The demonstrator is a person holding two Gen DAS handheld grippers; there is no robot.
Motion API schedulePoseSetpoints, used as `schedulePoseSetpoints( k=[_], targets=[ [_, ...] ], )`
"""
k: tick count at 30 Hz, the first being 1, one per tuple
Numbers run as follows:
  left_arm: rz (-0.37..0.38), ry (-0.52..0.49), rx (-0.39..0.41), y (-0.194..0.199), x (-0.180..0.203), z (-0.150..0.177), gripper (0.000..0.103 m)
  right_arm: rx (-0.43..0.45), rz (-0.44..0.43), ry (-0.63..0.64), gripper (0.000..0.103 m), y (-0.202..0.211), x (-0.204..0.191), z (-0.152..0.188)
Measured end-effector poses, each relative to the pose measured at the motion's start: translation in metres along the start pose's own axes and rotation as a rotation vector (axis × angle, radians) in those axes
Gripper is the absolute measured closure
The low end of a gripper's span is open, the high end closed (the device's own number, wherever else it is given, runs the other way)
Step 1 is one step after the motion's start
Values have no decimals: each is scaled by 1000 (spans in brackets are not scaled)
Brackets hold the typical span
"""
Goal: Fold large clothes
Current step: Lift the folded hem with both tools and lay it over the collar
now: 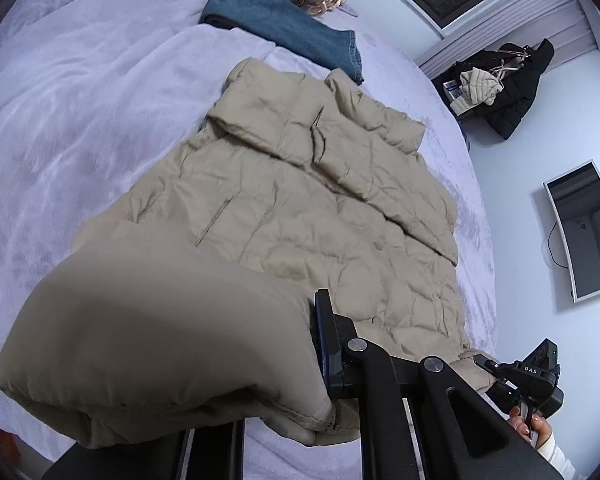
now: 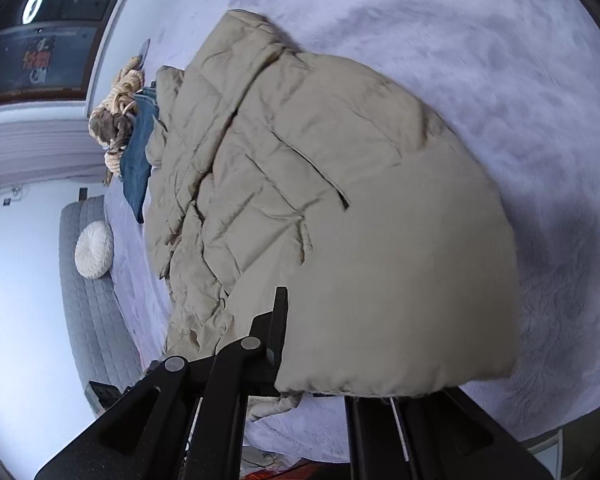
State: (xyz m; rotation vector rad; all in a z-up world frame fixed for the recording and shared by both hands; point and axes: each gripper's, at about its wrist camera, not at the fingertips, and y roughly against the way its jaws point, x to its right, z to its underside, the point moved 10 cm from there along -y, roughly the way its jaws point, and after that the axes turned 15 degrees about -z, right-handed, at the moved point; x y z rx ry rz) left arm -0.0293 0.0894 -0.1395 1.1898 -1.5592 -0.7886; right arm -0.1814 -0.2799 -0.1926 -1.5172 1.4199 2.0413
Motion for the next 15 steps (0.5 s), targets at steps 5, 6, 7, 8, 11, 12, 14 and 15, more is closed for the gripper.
schedulePoseSetpoints(
  k=[5,6,7,8,11,12,14,15],
  targets=[
    [4,-7,94,22,25,-46,88,3,30,164,96,4,-48,-41],
    [6,-10,116,27,31,-57,88,5,34,199,96,5,-59,-49],
    [6,-13,134,31,38,-66,88,8,37,240,96,6,-72,-59],
    [5,-19,156,35,45,-78,88,10,37,270,96,7,-84,-67],
    [-9,-45,215,42,63,-112,88,11,33,357,96,6,-119,-97],
    [-21,-52,228,43,69,-123,88,10,36,386,96,4,-130,-109],
    [-42,-68,249,38,78,-148,88,-4,60,443,96,-4,-150,-130],
    [-52,-74,257,34,82,-160,88,-10,71,473,96,-10,-160,-143]
  ],
)
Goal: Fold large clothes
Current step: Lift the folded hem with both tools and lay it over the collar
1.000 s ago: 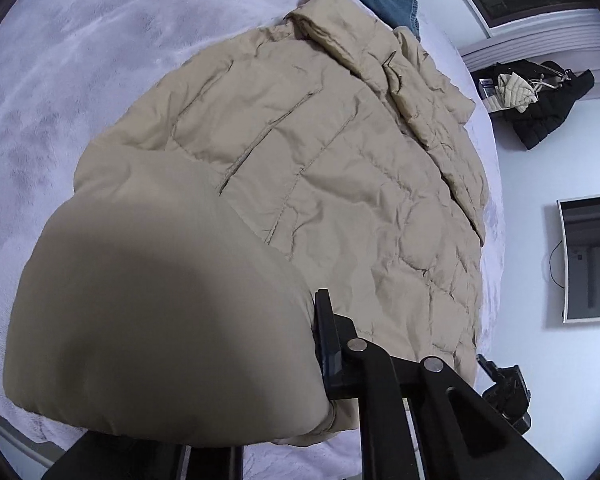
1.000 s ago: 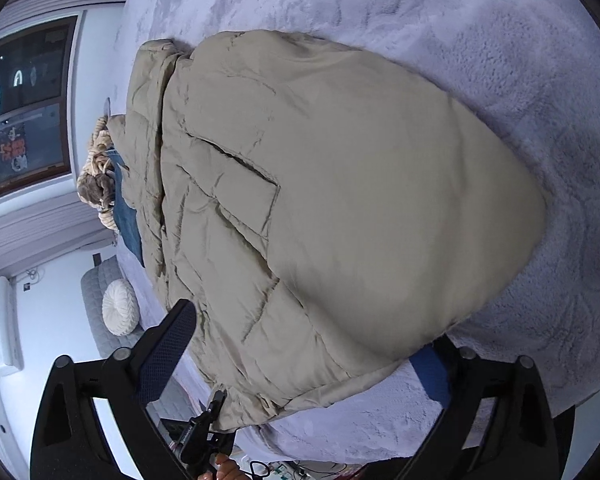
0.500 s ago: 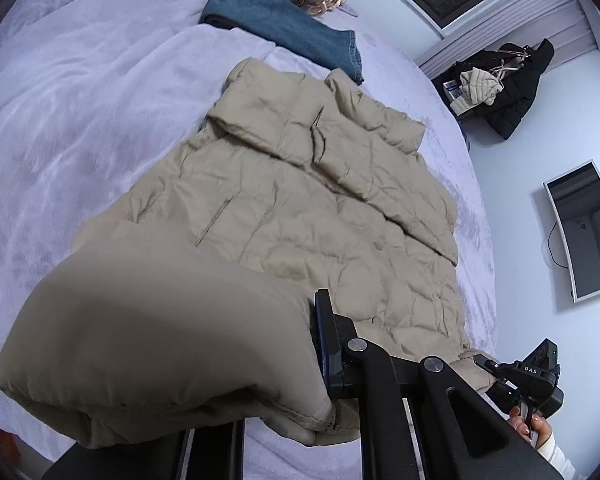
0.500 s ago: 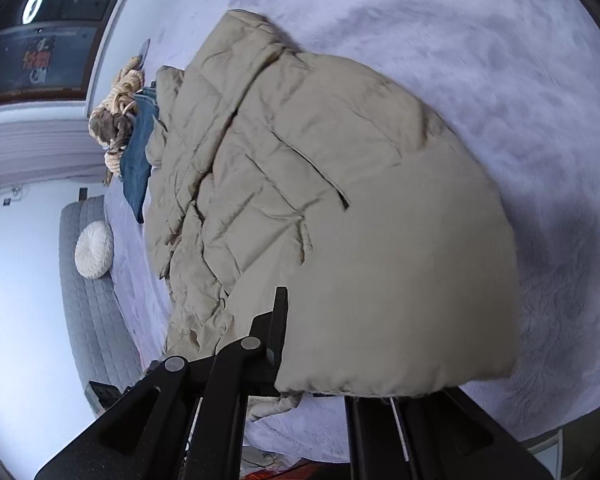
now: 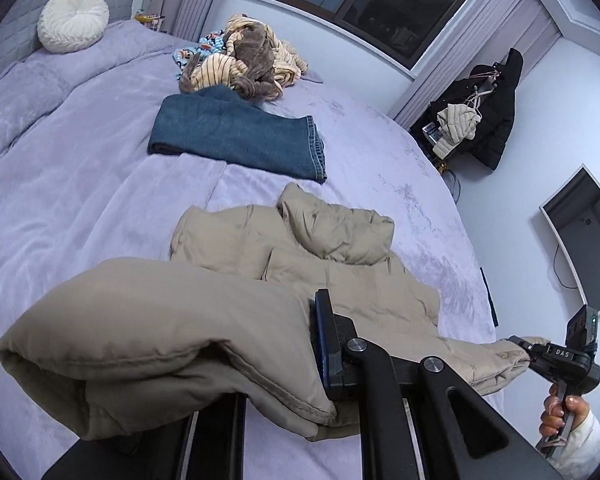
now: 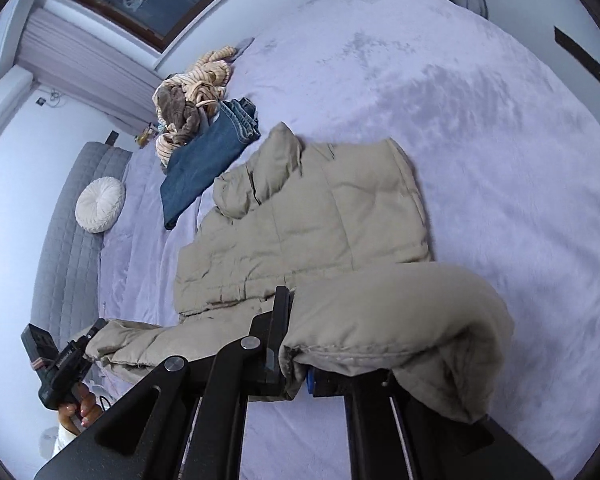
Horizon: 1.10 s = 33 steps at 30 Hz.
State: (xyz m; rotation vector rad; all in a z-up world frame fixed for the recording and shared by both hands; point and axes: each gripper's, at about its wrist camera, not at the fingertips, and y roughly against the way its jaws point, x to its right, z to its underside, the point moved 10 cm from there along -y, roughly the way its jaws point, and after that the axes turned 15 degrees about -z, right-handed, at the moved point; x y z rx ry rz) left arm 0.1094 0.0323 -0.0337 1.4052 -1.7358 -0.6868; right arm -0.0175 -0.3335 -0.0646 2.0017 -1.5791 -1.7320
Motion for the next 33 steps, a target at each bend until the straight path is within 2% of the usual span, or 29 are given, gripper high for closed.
schedulePoseSetpoints(
  k=[6,11,16,21,26,29,30,31,32,33],
  targets=[
    [-47,4,14,-56,7,-58,88,-15,56,82,96,-45,-8,-76],
    [-94,-27,-37,-130,4,-75,88,4,88,53,96,-94,12,-112],
    [-139,-58,-128,-205,-1,-66,88,15,124,-34,96,-142,55,-123],
    [-179,-74,-171,-254,-3,-55,88,-1,154,-105,96,-179,99,-121],
    [-185,-31,-201,-282,-7,-52,88,-3,149,-136,96,-201,118,-122],
    [-189,-36,-202,-280,-7,-55,87,-7,144,-142,95,-203,119,-123],
    [-186,-36,-191,-275,-6,-56,84,-9,140,-145,94,-201,119,-124],
    [-183,-39,-178,-270,-6,-57,67,-11,134,-147,93,-199,117,-124],
    [-187,-45,-162,-264,-7,-59,33,-12,125,-149,91,-197,115,-125],
    [-203,-51,-137,-257,-8,-62,16,-10,114,-151,86,-195,112,-126]
  ],
)
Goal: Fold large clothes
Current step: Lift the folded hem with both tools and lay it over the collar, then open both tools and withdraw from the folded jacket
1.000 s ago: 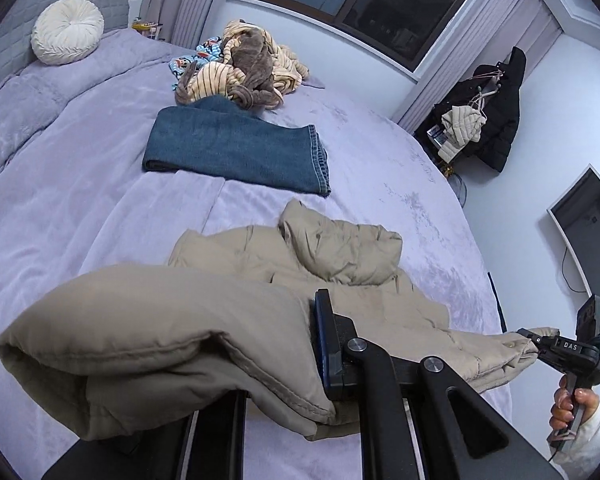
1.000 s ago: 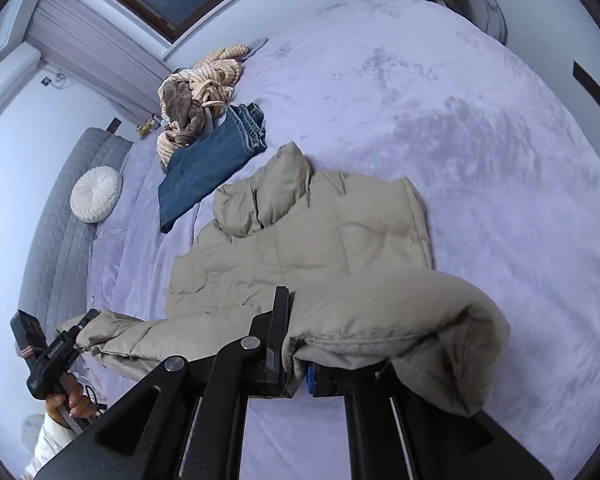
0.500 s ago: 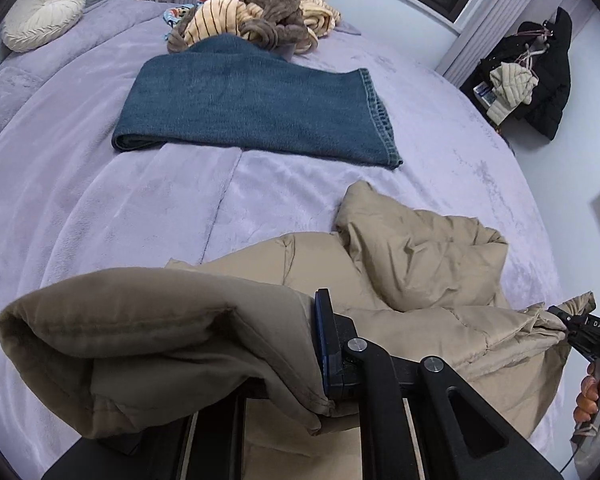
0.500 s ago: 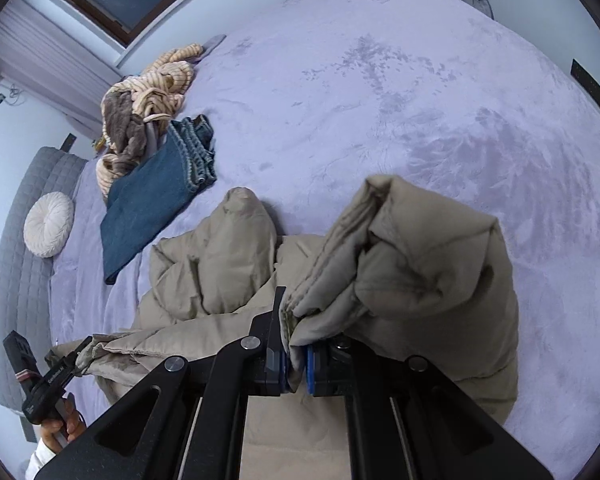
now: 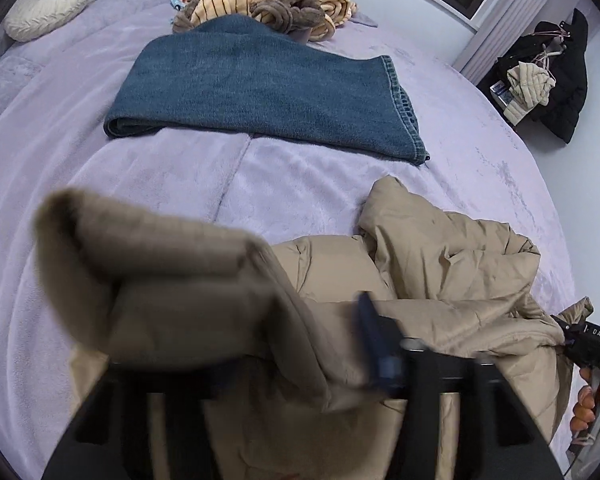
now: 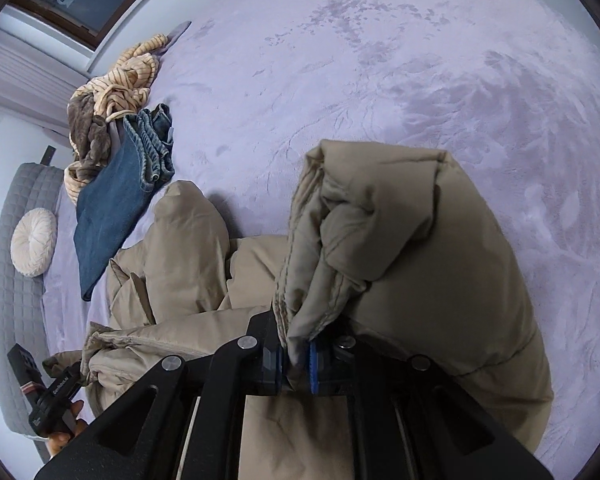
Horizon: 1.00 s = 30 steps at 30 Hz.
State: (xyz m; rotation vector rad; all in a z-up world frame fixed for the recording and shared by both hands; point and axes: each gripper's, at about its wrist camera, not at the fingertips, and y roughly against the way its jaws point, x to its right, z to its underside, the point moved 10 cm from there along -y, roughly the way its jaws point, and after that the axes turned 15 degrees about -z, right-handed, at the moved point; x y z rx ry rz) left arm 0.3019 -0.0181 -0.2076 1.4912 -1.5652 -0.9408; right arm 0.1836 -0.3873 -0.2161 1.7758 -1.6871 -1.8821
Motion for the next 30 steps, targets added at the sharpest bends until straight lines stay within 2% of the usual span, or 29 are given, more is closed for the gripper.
schedulePoseSetpoints(
  k=[1,2,3,4,6,8,9,10,11,12,13,14,17,19,21,25,28,30],
  targets=[
    [-32,-1,46,10,-5,-4,0,2,-16,-1,77,4,-3,0],
    [-67,-15,100,21,-8,-8,0,5,-28,1,71,7,-8,-1],
    [-76,-34,110,25,-9,-10,0,10,-42,7,56,11,-12,-1],
    [-83,-50,108,28,-9,-10,0,19,-52,22,33,15,-17,-3],
    [-84,-52,121,36,-11,-12,0,54,-55,60,25,28,-27,-5],
    [-50,-50,132,45,-7,-13,1,64,-66,77,25,37,-35,-2],
    [-15,-54,133,49,-3,-12,4,62,-68,83,25,40,-39,1],
    [30,-66,133,53,5,-9,19,50,-73,99,35,40,-43,7],
    [69,-91,128,54,18,-5,28,33,-77,123,48,37,-49,13],
    [95,-121,125,54,30,-2,30,3,-72,154,74,30,-53,20],
    [122,-159,130,53,45,3,36,-19,-71,179,80,22,-58,25],
    [135,-204,133,49,61,10,41,-40,-81,206,80,11,-61,32],
    [137,-274,131,28,99,25,41,-83,-77,245,81,-26,-65,44],
    [100,-291,120,9,113,29,41,-92,-51,261,81,-51,-62,44],
    [52,-287,115,-14,117,27,41,-82,-13,278,86,-69,-56,37],
    [39,-247,90,-39,116,12,41,-73,10,278,98,-92,-46,19],
    [43,-251,66,-42,116,6,41,-84,1,250,99,-94,-43,13],
    [27,-266,92,-33,104,0,41,-83,-11,235,99,-83,-43,12]
  ],
)
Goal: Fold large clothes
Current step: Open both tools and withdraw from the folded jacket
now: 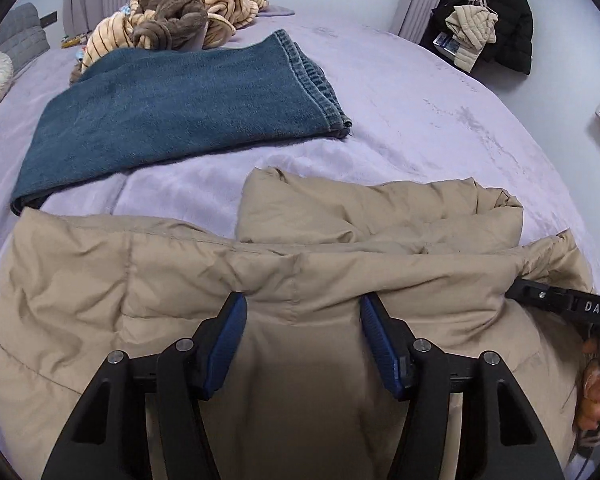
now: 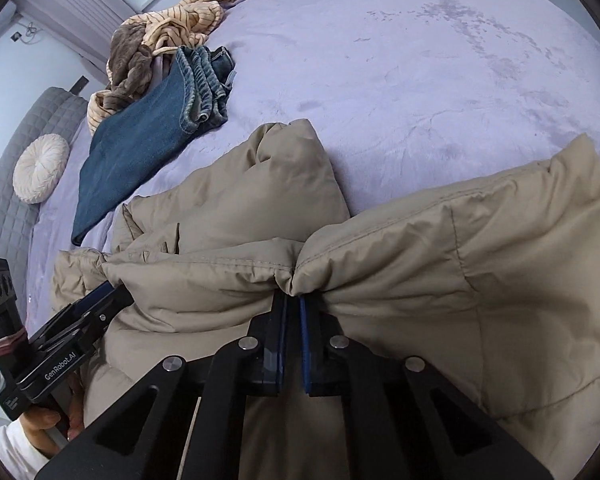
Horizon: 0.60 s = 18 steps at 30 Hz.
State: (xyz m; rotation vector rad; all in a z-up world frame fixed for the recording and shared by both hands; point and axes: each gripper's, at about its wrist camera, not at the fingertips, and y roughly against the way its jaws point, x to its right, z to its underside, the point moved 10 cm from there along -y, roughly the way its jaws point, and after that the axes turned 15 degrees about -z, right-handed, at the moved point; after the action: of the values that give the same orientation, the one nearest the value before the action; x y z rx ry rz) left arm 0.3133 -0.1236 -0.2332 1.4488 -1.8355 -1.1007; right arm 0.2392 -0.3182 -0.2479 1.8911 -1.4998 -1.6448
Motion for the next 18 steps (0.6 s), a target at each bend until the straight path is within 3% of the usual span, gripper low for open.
schedulePoseSetpoints(
  k=[4,8,11,18],
  targets=[
    [-130,14,38,8,-69,0,41,64,106,-2,93,47,30,-8],
    [-214,113,-24,-20,-135,16,41,90,201,-82,94,71,85,-8],
    [-195,155,-44,-43,-138,22,40,94,202,-130,96,60,110,-6],
    [-261,115,-29,-58,-122,16,37,97,264,-99,96,44,115,-11]
  ],
)
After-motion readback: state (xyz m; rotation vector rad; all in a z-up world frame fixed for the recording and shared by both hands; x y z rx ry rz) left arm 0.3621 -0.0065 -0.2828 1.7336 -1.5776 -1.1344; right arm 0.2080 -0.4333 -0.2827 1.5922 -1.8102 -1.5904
